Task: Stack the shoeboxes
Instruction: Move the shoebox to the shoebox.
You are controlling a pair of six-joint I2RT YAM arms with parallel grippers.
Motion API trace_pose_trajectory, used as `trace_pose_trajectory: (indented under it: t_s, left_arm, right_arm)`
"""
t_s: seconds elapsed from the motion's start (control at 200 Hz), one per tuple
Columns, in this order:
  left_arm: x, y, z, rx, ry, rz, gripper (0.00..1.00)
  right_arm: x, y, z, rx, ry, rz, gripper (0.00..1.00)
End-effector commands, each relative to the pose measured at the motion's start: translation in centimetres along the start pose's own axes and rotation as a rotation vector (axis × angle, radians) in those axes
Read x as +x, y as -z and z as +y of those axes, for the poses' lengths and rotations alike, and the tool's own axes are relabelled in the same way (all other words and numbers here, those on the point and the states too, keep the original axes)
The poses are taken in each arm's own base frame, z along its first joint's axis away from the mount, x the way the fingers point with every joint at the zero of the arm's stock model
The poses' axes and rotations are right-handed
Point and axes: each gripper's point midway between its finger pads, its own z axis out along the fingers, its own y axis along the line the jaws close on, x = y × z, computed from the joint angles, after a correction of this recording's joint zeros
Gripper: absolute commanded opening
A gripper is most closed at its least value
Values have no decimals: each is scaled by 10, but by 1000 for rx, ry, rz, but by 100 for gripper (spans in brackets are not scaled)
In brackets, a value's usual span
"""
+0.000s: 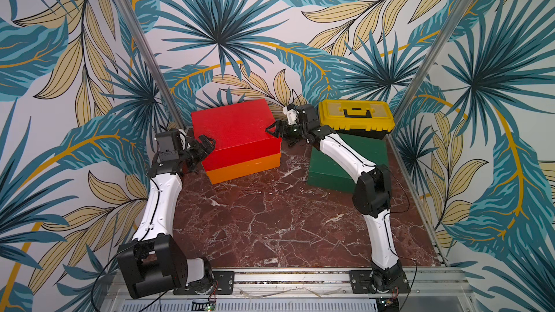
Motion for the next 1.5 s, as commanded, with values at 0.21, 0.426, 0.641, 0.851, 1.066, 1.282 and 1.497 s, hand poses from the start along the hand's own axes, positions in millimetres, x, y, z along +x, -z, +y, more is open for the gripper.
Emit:
trace_pose_trajectory:
  t_s: [0.21, 0.426, 0.641, 0.851, 1.066, 1.282, 1.497]
  left_arm:
    - [5, -9, 13, -24, 14, 14, 100]
    - [4, -13, 10, -11, 11, 28, 100]
    - [7, -21, 10, -4, 13, 50, 100]
    - [8, -26, 10, -5, 11, 58, 100]
    - [3, -23, 14, -26, 20, 43, 100]
    - [-23, 12, 40, -47, 114, -34, 100]
    - [-32, 56, 25, -55, 50, -155, 100]
  right_arm:
    - [17, -3, 9, -1, 2, 46, 78]
    - [9, -2, 7, 12, 2, 29, 78]
    - [4, -14, -2, 16, -28, 45, 78]
    - [5, -17, -10, 28, -36, 48, 77]
    - [3, -6, -7, 41, -19, 40, 79]
    - [-20, 36, -12, 41, -33, -34, 85]
    - [-28, 90, 2, 16, 0, -108, 88]
